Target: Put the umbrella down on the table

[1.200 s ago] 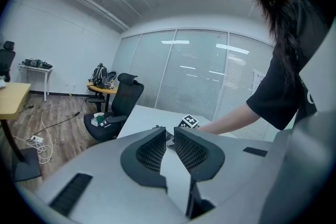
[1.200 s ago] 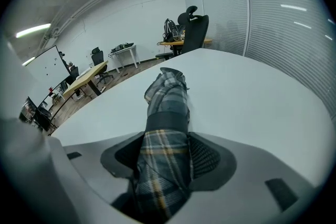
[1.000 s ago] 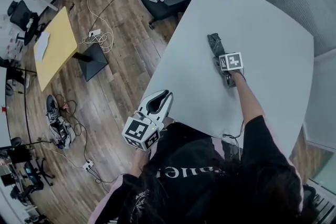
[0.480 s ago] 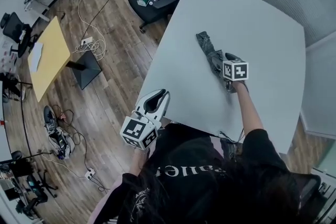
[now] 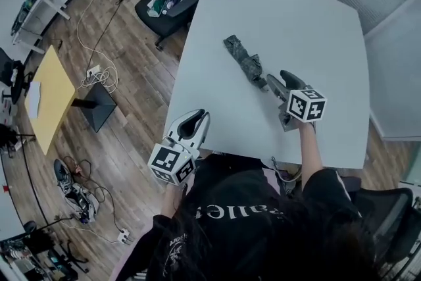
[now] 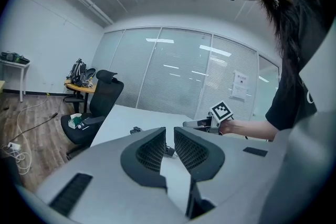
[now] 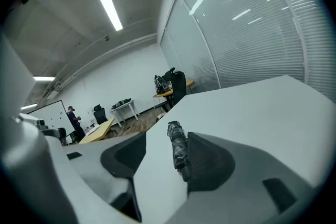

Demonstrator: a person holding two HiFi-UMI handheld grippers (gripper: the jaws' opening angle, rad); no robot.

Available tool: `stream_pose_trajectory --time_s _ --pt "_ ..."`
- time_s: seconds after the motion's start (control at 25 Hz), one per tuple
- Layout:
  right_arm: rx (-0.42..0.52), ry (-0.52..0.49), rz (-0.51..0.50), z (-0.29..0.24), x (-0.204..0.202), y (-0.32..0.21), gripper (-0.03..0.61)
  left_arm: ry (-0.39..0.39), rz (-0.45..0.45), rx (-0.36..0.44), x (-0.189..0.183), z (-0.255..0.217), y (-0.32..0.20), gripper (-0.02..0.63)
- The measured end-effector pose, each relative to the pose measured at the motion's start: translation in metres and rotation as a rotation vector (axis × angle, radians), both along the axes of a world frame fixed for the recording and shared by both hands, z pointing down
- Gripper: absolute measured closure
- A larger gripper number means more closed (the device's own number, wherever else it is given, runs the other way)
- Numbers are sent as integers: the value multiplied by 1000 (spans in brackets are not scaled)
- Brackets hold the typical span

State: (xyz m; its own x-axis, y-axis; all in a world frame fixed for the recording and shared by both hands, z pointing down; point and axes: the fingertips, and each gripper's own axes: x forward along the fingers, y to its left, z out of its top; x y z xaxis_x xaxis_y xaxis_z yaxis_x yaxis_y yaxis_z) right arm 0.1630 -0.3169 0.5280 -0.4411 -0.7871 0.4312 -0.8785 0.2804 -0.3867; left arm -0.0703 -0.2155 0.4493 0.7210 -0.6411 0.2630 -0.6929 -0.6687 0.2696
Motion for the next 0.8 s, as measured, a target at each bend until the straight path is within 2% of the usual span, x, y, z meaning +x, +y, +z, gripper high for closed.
stream_pose_trajectory --time_s 0.12,0.32,0.8 --pt "20 -24 38 -12 6 26 330 2 33 -5 4 3 1 548" --pt "64 -41 113 -27 18 73 387 8 92 -18 13 8 3 548" --pt "67 -3 237 -31 16 163 494 24 221 -10 34 5 18 548"
